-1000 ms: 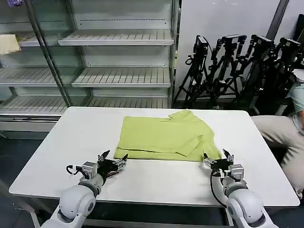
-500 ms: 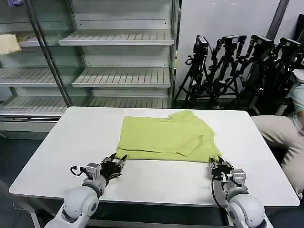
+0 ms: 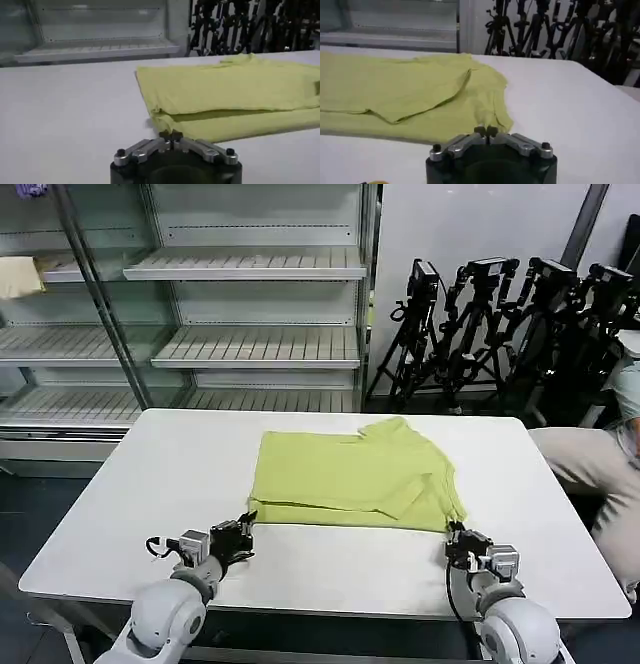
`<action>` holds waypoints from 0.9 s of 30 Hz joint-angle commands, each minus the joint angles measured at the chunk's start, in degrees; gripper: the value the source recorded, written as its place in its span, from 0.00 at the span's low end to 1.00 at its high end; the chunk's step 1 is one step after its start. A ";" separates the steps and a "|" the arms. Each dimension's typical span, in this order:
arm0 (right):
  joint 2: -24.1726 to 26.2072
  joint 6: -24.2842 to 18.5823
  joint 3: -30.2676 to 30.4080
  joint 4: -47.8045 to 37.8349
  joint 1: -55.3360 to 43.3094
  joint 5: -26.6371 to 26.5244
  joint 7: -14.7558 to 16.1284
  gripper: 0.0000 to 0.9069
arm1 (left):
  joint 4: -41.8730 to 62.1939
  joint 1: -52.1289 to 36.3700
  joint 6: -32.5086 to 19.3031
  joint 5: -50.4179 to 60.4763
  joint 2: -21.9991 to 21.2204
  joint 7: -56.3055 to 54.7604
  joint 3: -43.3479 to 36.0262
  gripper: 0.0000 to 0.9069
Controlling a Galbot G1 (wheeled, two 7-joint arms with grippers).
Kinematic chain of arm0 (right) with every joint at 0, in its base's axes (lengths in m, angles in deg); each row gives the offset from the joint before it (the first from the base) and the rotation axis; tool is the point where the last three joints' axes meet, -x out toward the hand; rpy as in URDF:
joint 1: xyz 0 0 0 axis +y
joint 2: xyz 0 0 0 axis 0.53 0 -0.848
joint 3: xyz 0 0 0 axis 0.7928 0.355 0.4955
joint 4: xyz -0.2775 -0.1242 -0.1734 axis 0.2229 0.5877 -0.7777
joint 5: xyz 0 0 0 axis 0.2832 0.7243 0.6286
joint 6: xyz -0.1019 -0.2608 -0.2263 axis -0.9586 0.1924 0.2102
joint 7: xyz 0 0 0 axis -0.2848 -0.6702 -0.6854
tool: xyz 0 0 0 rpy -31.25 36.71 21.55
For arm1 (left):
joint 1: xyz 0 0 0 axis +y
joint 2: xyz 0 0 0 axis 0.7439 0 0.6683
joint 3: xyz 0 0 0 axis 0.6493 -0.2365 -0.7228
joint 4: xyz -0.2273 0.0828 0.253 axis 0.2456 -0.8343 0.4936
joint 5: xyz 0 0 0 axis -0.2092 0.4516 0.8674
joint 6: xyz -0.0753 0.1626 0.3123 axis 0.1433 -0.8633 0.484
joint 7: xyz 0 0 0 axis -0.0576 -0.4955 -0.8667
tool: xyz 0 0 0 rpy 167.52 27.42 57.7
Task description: Fold and organize the clothes.
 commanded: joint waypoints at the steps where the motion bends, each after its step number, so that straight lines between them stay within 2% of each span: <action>1: 0.23 -0.56 -1.36 6.35 6.71 1.70 0.38 0.00 | -7.83 11.05 -0.04 0.60 0.58 0.29 3.93 0.02; 7: -1.13 -3.90 -2.48 12.23 15.38 7.20 1.23 0.00 | -13.63 21.58 -1.24 0.61 0.95 0.73 11.16 0.01; 11: -2.03 -6.87 -2.35 15.38 22.06 10.97 0.65 0.00 | -17.60 26.49 -0.91 -0.64 0.80 0.80 14.08 0.01; 12: -2.08 -8.04 -2.33 15.57 23.08 12.07 0.61 0.32 | -18.34 27.35 -0.86 -0.58 0.80 0.97 14.46 0.69; 13: -2.11 -8.81 -2.33 15.72 23.62 12.44 0.55 1.00 | -19.26 27.65 -0.72 -0.52 0.79 1.07 14.63 1.00; 19: -1.41 -8.92 -4.89 17.04 22.80 10.96 1.02 1.00 | -18.03 25.44 0.01 2.66 0.54 1.53 13.45 1.00; 23: 0.35 -7.17 -9.73 22.03 21.94 3.46 1.28 1.00 | -20.26 22.80 0.02 2.39 1.26 1.64 15.84 1.00; 25: 0.75 -6.69 -10.08 22.97 19.41 1.36 0.98 1.00 | -21.15 20.42 0.03 0.89 2.58 1.96 16.70 1.00; 27: 0.80 -4.53 -7.97 20.74 11.60 0.96 0.03 1.00 | -19.78 15.54 0.03 -0.54 4.48 1.75 15.78 1.00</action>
